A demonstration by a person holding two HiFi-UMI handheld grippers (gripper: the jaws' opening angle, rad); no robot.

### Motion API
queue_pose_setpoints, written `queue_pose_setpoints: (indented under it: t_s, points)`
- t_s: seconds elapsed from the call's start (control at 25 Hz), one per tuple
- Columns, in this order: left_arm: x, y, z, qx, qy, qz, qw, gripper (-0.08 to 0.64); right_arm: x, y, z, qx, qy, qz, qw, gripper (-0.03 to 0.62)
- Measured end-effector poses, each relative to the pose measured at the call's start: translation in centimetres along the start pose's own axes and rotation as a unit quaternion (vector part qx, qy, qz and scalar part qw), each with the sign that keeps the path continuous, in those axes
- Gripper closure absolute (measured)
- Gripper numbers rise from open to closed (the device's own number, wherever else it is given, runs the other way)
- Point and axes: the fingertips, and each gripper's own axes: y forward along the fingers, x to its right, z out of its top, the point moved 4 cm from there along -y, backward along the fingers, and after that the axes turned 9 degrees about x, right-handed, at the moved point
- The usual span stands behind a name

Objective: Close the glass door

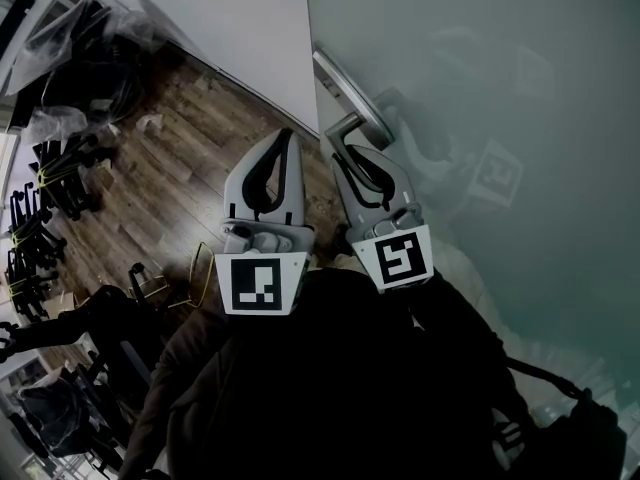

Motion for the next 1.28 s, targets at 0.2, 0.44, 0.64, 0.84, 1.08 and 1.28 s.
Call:
queue_pose_setpoints:
  t_s: [0.2,0.44,0.64,0.84,1.08,1.28]
  points:
    - [-1.0,-0.3,0.1,-0.005,0.000,0.004,1.0000,0.563,0.1,0.5,0.4,0.006,0.017,-0.006,1.000,0.529]
    - [-1.5,-1.1,-0.1,-0.004,-0.005,-0.006,1.0000,0.563,-1.0,0.6,0.1,0.007,0.030,0.008,0.999,0.529]
    - [-2.2,-2.7,0.0,-0.006,-0.011,-0.015,0.9998,0.563,-2.6,0.1,0.2,-0.002,0.022,0.017,1.000,0.529]
    - [-3.8,-4.0,0.3,-0.008,-0.010,-0.021,0.9997,0.563,-4.2,0.0,0.5,0.001,0.024,0.024,0.999,0.531]
    - [-1.8,-7.0,0.9,-0.002,0.007,-0.019,0.9998,0.563,-6.6,-1.0,0.3,0.000,0.042,0.048,0.998,0.531]
    - [-1.1,-10.6,3.3,0.003,0.002,0.044,0.9990,0.563,-9.0,-1.6,1.2,-0.012,0.029,0.076,0.997,0.529]
